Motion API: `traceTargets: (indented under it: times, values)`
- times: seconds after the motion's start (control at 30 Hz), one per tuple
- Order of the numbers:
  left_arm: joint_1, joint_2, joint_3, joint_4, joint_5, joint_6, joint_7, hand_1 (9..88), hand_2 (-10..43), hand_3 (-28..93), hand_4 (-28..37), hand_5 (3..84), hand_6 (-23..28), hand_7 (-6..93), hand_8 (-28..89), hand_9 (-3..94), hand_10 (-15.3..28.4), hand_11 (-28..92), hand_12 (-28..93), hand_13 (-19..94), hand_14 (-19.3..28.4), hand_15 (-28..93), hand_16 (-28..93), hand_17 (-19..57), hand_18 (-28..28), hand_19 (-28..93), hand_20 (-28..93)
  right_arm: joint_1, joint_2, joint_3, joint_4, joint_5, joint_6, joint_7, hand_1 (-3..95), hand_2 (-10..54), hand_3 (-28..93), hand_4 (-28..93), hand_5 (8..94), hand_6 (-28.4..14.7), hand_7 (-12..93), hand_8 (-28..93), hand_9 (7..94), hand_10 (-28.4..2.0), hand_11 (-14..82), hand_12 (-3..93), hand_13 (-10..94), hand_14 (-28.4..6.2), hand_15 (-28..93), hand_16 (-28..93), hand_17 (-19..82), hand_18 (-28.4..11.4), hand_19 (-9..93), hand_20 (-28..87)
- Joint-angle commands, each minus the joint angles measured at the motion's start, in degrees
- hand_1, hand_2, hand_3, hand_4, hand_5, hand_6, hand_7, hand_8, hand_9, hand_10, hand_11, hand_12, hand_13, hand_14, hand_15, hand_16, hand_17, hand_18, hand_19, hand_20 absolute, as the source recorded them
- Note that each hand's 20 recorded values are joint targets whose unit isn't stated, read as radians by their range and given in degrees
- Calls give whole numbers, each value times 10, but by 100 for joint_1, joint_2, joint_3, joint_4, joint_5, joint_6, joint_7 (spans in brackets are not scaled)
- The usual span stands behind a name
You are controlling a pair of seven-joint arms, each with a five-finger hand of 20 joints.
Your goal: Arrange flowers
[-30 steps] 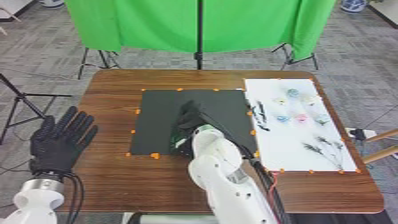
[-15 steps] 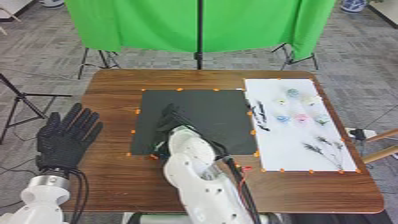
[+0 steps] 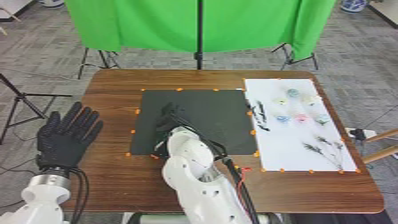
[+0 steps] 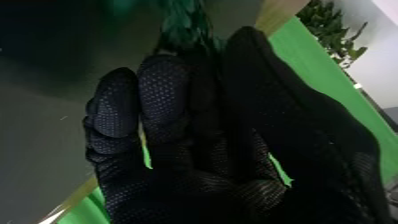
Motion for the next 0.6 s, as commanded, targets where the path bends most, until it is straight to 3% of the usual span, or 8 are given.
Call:
traceTargets:
  times: [0.03, 0.1, 0.13, 0.17, 0.2, 0.37, 0.47, 0.6]
  values:
    - [-11, 46, 49, 58, -75, -21, 31, 309, 122, 710, -283, 454, 82, 114, -80, 379, 140, 164, 131, 283, 145, 334, -45, -34, 128, 271, 141, -60, -12, -95, -63, -14, 59, -32, 565, -95, 766, -282, 516, -56, 579, 32, 628, -156, 441, 484, 619, -120, 646, 464, 403, -233, 897, 297]
    - [-10, 45, 44, 58, -81, -39, 36, 309, 122, 710, -283, 455, 83, 114, -80, 379, 140, 165, 130, 283, 145, 336, -46, -34, 127, 272, 141, -71, 6, -126, -65, -31, 106, 4, 560, -95, 767, -282, 517, -60, 553, 8, 626, -157, 443, 482, 617, -122, 646, 459, 401, -234, 897, 293]
    - [-4, 47, 43, 57, -71, -35, 31, 309, 122, 711, -283, 455, 83, 114, -80, 379, 140, 165, 130, 283, 144, 336, -46, -34, 127, 272, 141, -73, -9, -107, -60, -20, 88, 9, 557, -95, 767, -283, 517, -63, 550, -40, 624, -158, 444, 479, 615, -124, 651, 449, 400, -234, 900, 286]
    - [-12, 50, 49, 61, -78, -36, 31, 309, 122, 711, -283, 455, 83, 115, -80, 379, 140, 165, 130, 284, 145, 337, -46, -35, 128, 273, 141, -63, -4, -108, -68, -16, 84, 48, 551, -95, 771, -283, 520, -69, 529, -166, 620, -161, 449, 474, 614, -127, 653, 446, 397, -234, 904, 275]
    - [-5, 44, 46, 61, -88, -45, 35, 309, 122, 712, -283, 455, 83, 115, -80, 380, 140, 165, 130, 284, 145, 338, -46, -34, 128, 273, 141, -54, 6, -115, -62, -13, 135, 43, 545, -95, 775, -283, 521, -72, 507, -189, 617, -163, 455, 469, 613, -129, 654, 444, 397, -235, 905, 271]
    - [4, 0, 16, 59, -85, -52, 1, 309, 122, 711, -283, 455, 83, 115, -80, 380, 140, 166, 130, 284, 145, 339, -48, -34, 128, 273, 141, 31, 142, -148, -211, 211, 339, 192, 498, -95, 811, -283, 499, -86, 420, -168, 589, -187, 502, 426, 609, -151, 675, 417, 397, -239, 911, 262]
    - [21, -127, -83, 55, -67, -100, -55, 309, 122, 711, -283, 455, 83, 115, -80, 380, 140, 166, 129, 283, 144, 338, -49, -34, 128, 273, 141, 92, 493, -144, -577, 648, 824, 161, 481, -95, 821, -283, 492, -90, 391, -158, 575, -198, 526, 395, 608, -159, 687, 395, 396, -241, 916, 256]
    - [131, -248, -274, -6, -49, -23, -158, 309, 122, 711, -283, 455, 83, 115, -80, 380, 140, 166, 129, 283, 145, 338, -48, -34, 127, 272, 141, 11, 1094, 192, -1207, 894, 1094, 39, 481, -95, 814, -283, 496, -90, 375, -153, 587, -193, 526, 391, 616, -165, 695, 373, 400, -242, 920, 252]
